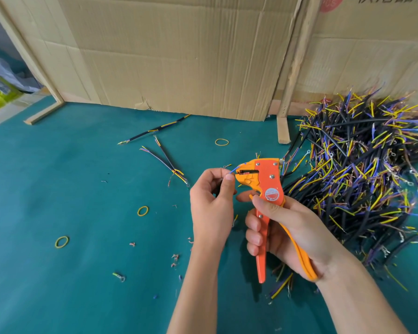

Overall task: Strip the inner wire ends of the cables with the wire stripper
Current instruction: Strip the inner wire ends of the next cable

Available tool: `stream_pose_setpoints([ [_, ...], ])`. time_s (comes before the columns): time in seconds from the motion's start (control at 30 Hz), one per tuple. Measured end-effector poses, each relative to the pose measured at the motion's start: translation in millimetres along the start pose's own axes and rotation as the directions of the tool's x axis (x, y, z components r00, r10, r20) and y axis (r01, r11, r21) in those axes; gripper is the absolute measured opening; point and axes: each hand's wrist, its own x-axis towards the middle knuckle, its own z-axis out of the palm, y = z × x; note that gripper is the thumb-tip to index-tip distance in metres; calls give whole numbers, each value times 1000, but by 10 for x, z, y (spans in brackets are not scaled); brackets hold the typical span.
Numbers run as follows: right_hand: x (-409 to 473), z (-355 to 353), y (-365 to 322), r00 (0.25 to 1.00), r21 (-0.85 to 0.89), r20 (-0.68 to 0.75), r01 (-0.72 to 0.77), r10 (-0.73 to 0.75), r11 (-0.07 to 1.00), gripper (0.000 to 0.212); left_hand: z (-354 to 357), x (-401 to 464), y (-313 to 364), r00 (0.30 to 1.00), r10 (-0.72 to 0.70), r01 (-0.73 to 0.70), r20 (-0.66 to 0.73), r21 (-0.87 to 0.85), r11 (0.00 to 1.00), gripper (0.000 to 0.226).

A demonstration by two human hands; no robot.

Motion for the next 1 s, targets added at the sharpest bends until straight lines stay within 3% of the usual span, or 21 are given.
stream_pose_setpoints([
  [0.57, -7, -46, -12, 998, -34, 61, 16, -14, 999, 40, -7, -6, 12, 1000, -9, 9, 5, -1, 1000, 16],
  [1.0, 9, -5, 15, 1000, -10, 7, 20, -20, 1000, 33, -14, -7, 6, 1000, -12, 12, 14, -7, 1000, 16],
])
